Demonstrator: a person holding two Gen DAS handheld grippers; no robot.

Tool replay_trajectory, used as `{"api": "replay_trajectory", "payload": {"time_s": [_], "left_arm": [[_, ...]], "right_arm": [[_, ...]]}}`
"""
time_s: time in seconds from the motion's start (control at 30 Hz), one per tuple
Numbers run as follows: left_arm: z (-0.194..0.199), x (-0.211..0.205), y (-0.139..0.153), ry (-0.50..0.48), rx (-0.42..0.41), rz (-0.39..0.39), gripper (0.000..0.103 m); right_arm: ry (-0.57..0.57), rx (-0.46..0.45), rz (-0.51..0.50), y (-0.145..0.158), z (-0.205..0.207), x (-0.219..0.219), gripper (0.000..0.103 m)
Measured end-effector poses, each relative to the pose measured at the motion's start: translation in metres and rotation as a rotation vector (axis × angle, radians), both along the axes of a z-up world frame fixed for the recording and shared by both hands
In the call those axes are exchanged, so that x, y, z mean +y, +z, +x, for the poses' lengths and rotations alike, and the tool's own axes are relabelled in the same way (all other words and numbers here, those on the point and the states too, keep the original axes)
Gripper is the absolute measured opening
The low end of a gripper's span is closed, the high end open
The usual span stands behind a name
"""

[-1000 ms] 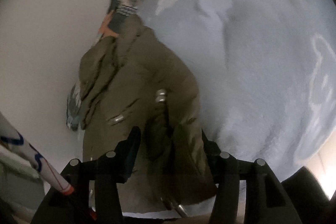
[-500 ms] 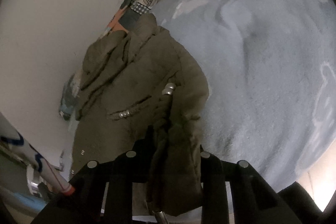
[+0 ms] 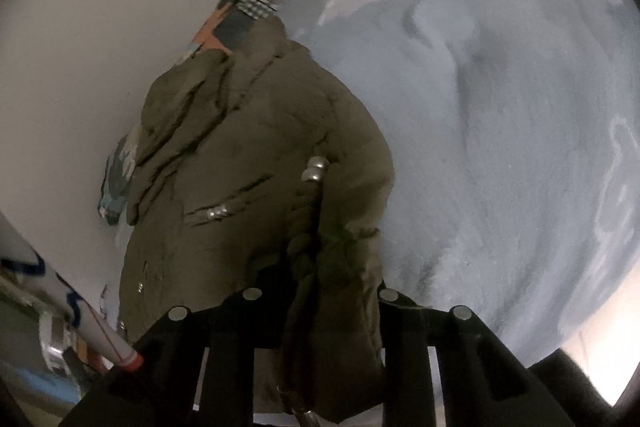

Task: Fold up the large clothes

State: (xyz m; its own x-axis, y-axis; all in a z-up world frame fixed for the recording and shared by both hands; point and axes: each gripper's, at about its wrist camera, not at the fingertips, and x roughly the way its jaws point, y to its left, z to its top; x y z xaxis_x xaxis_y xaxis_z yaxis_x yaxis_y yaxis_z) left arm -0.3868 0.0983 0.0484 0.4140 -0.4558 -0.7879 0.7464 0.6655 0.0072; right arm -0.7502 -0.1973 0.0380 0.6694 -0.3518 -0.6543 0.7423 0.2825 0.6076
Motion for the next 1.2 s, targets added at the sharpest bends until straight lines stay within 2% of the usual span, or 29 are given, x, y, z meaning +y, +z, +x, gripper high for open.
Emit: {"api": "replay_trajectory", "payload": {"time_s": [0.23, 0.37, 0.6, 0.73, 1.2], "left_arm": [[-0.010, -0.003, 0.010, -0.026, -0.100, 0.008, 0.024], [-0.009, -0.001, 0.017, -0.007, -0.160, 0.005, 0.023], [-0.006, -0.003, 0.012, 0.030, -0.153, 0.027, 0.022], [-0.009, -0.005, 0.013, 0.024, -0.179, 0.042, 0.022], [-0.012, -0.005, 0.013, 0.015, -0.209, 0.049, 0.023]], "right_arm": [[0.015, 0.017, -0.044, 0.008, 0.001, 0.006, 0.023], [0.045, -0.007, -0.085, 0.020, 0.001, 0.016, 0.020], [0.106, 0.025, -0.152, 0.031, 0.015, 0.041, 0.020], [0.090, 0.023, -0.125, 0.027, 0.012, 0.034, 0.019], [0.087, 0.041, -0.122, 0.024, 0.009, 0.031, 0.019]]}}
